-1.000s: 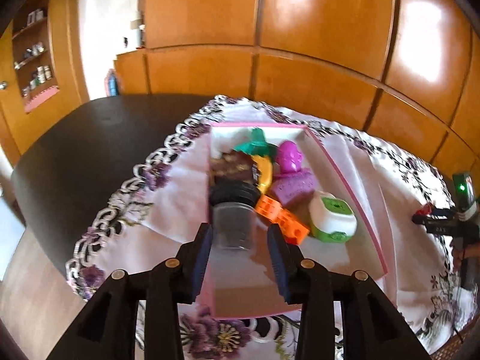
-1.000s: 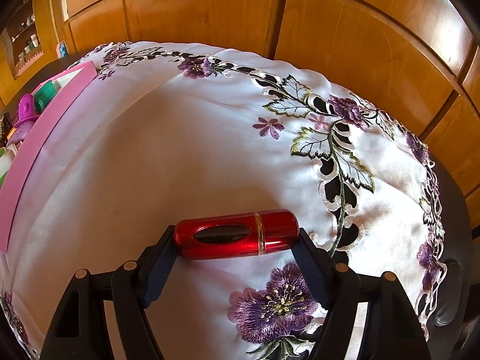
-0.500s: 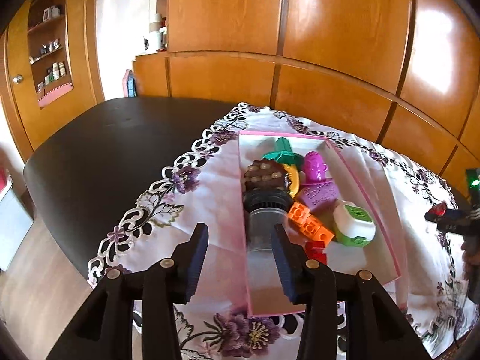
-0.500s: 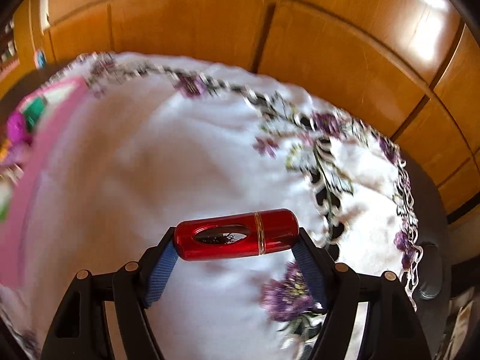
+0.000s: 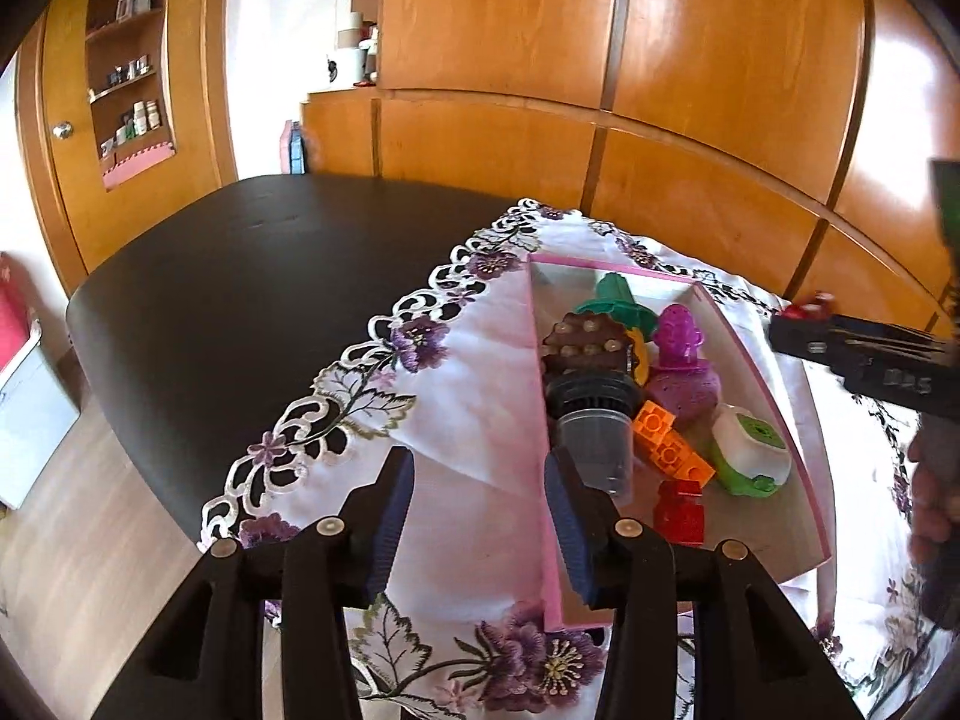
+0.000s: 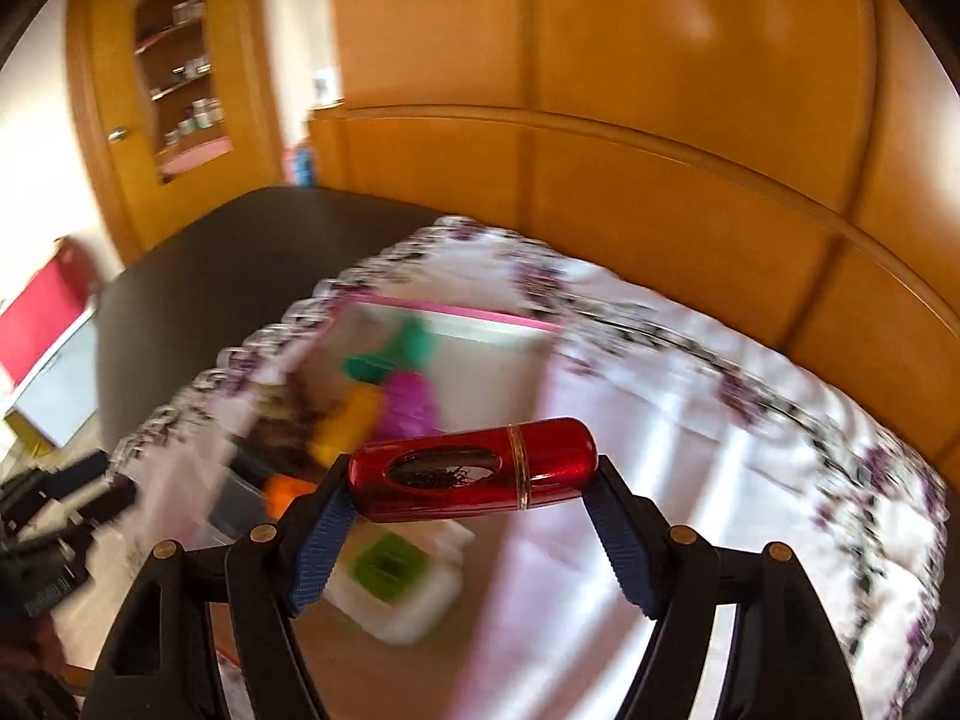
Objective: Organize rigid objects
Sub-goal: 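Carry the red cylinder into the tray and release it with the right gripper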
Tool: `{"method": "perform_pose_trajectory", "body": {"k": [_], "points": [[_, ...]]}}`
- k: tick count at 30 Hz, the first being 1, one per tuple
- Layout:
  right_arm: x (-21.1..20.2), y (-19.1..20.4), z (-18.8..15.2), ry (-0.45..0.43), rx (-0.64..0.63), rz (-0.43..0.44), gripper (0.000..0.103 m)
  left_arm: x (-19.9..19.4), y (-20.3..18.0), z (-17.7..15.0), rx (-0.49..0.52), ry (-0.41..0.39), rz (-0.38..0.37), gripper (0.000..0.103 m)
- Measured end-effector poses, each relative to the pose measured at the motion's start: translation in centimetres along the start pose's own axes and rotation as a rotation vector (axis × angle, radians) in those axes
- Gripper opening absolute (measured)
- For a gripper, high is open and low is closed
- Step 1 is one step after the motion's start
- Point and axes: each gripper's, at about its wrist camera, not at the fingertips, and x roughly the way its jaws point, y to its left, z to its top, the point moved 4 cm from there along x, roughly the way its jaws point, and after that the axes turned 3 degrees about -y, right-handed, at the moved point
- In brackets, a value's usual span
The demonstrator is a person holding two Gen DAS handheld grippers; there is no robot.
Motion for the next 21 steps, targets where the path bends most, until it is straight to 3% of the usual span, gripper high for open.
{"method": "perform_pose_trajectory", "body": {"k": [3,7,10,12,14,21], "points": [[3.1,2.7,-0.5,0.063,-0.044,0.038,0.076,0.1,0.7,-0.1,-0.016,0.002,0.011,0.046],[6.6,3.6,-2.4,0.162,-0.081,0.013,0.076,0.4,1.4,-0.2,-0.035,0.011,0.021,0.046],[6.3,2.4,-2.9,0.16,-0.009,0.046,0.076,0.6,1.6,-0.2,-0.038,0.013,0.025,0.046],[6.8,1.8,-3.6,0.192,-0.021,-0.001,0.076,0.7,1.6,-0.3,-0.039,0.015,0.027,0.047],[6.6,1.2,-4.0,0.188,-0.006,0.017,0.076,0.7,1.6,-0.3,-0.037,0.012,0.034,0.057],[6.4,1.1,-4.7,0.199,0.006,0.006,0.076,0.5,1.0,-0.3,-0.021,0.006,0.031,0.058]]}}
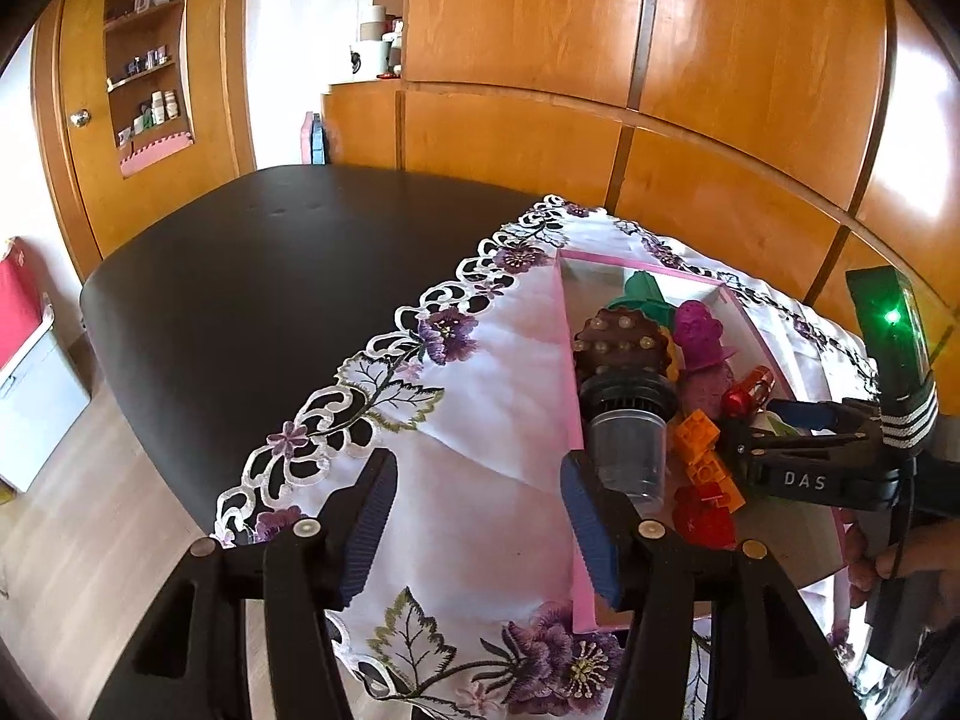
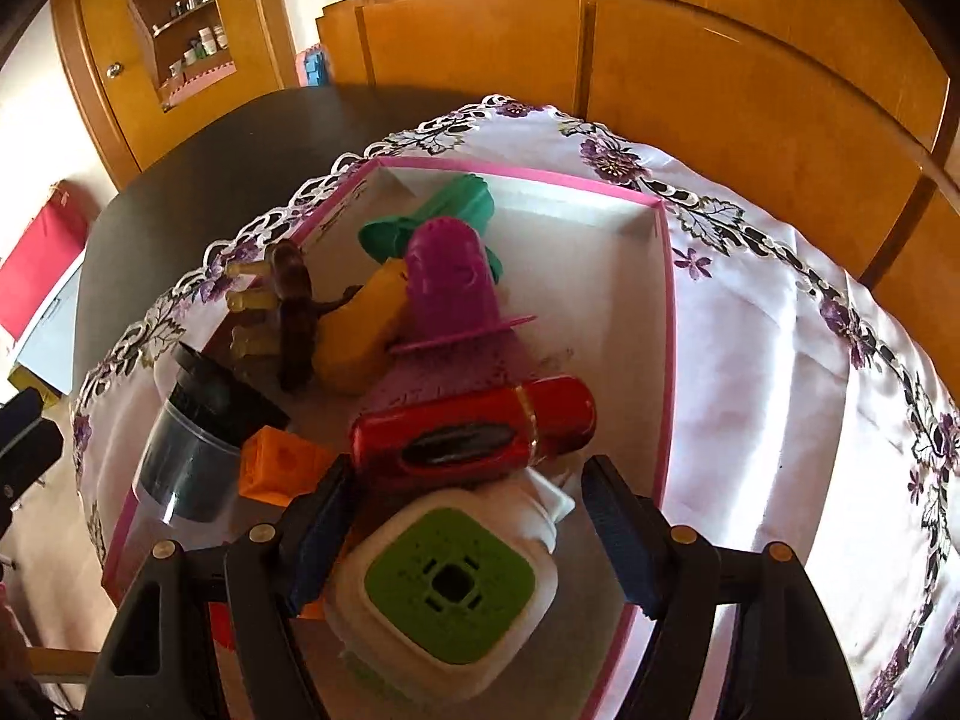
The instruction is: Organize rigid objects
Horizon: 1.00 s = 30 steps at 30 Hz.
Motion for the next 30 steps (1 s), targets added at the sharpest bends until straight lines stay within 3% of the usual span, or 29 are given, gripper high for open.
{"method": "perform_pose_trajectory", "body": {"k": [6,13,18,20,25,28,30], "points": [[-0.8,-0.2,-0.2,-0.026,0.021,-0.009,0.077,-0.2,-0.4,-0.1,0.007,-0.002,-0.006,0.059],[-3.9,-0.5,-0.1,-0.122,0.081,-0.018,0.081,-0.7,-0.9,-0.1,0.018,-0.017,-0.006,0.068],[-7.0,-1.0,-0.3,-0.222,0.147,-0.092,0.081,-1.4,-1.5,0.0,0.025,-0.037,0.008,0.079],[-8.3,-1.3,-0.8,-0.262,0.185,-0.128,0.081,-1.9,-1.9,0.0,0.03,-0.05,0.009,0.09],[-9.9,-1.9,-2.6,-0.299,0.261,-0.174,0.081,-3.2,-3.3,0.0,0.048,-0.079,-0.009,0.103],[-10.9,-2.2,-3.6,-0.315,0.268,-0.206,0.081,-3.6,-3.7,-0.1,0.042,-0.078,0.013,0.103],[-11.3,-2.2,-4.2,-0.318,0.268,-0.22,0.081,-3.6,-3.9,-0.2,0.054,-0.067,0.077,0.103]]}}
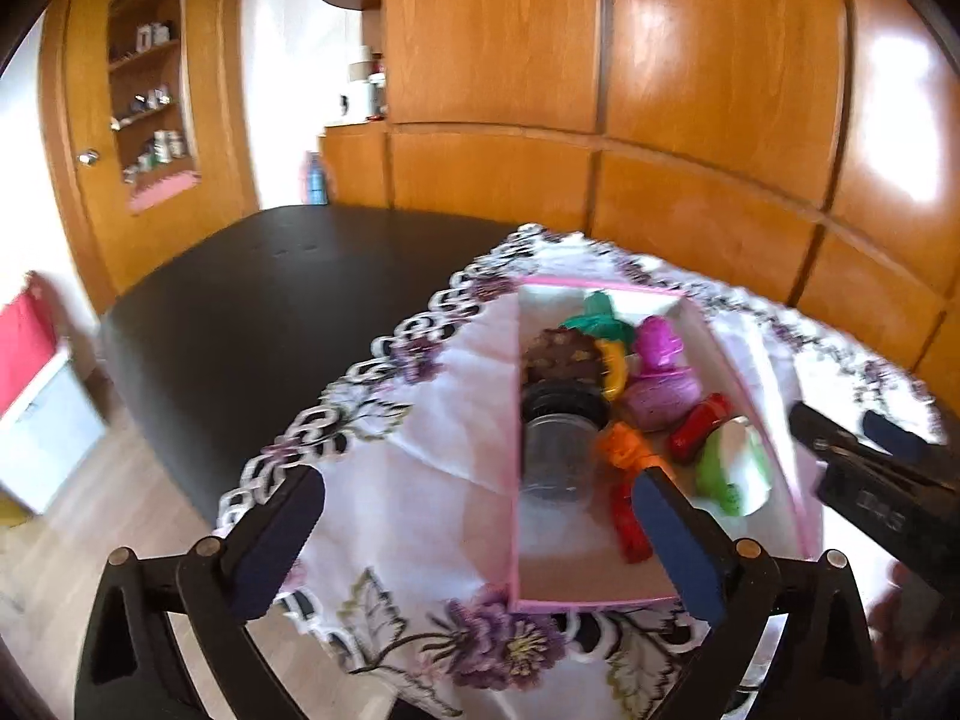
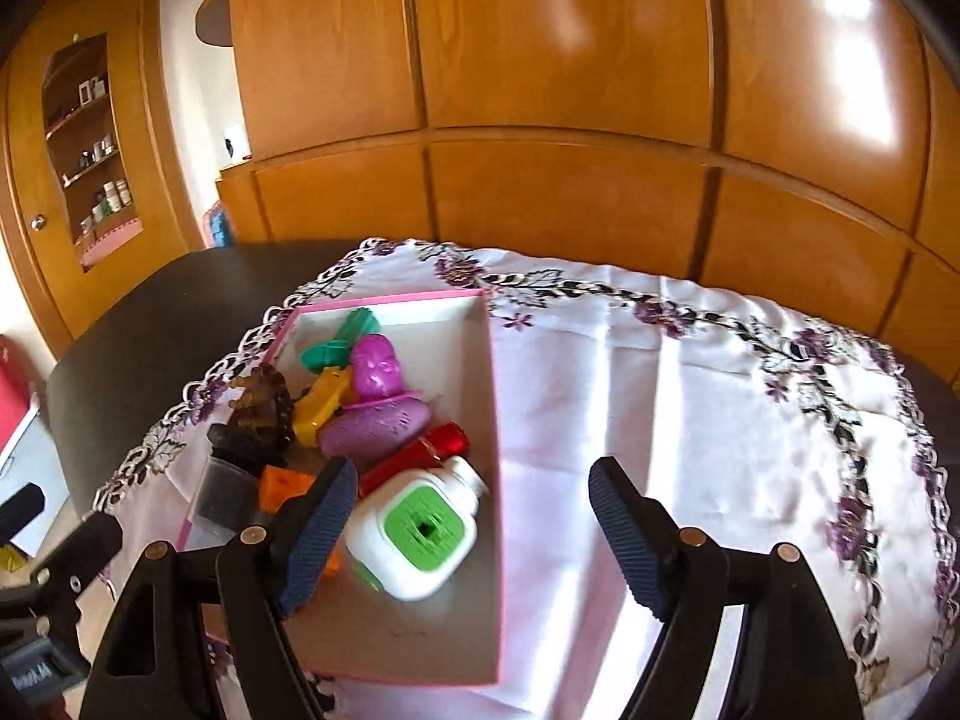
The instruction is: Organize rigid objects
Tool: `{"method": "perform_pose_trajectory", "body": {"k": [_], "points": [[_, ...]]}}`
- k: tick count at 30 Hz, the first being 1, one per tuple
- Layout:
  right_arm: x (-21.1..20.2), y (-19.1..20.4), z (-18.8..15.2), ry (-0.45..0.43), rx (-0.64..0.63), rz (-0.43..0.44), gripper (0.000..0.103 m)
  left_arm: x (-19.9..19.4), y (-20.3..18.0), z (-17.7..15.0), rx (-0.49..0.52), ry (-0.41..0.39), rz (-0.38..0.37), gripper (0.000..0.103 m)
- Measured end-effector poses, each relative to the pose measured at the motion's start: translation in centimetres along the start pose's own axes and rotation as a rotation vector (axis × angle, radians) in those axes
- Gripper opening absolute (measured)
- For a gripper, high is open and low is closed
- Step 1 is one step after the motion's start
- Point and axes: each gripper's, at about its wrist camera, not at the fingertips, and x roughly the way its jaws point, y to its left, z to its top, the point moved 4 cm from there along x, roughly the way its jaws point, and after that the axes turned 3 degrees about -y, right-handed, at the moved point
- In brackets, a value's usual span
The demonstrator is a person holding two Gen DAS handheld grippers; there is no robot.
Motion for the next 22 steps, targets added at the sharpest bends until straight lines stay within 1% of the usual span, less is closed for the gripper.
{"method": "perform_pose_trajectory", "body": {"k": [5,8,14,18,22], "points": [[-0.9,-0.1,-0.6,-0.014,-0.008,-0.006,0.081,-0.6,-0.6,-0.5,0.008,0.004,-0.002,0.103],[-1.2,0.0,-0.7,-0.02,-0.008,-0.006,0.081,-1.2,-0.8,-0.4,0.017,-0.014,0.001,0.103],[-1.6,0.3,-0.8,-0.03,-0.011,-0.006,0.081,-1.9,-1.1,-0.2,0.012,-0.028,-0.021,0.103],[-1.7,0.4,-0.9,-0.026,-0.016,-0.005,0.081,-2.3,-1.2,-0.2,0.028,-0.059,0.0,0.103],[-1.6,0.6,-1.1,-0.019,-0.021,-0.002,0.081,-2.2,-1.1,-0.3,0.017,-0.047,-0.013,0.103]]}}
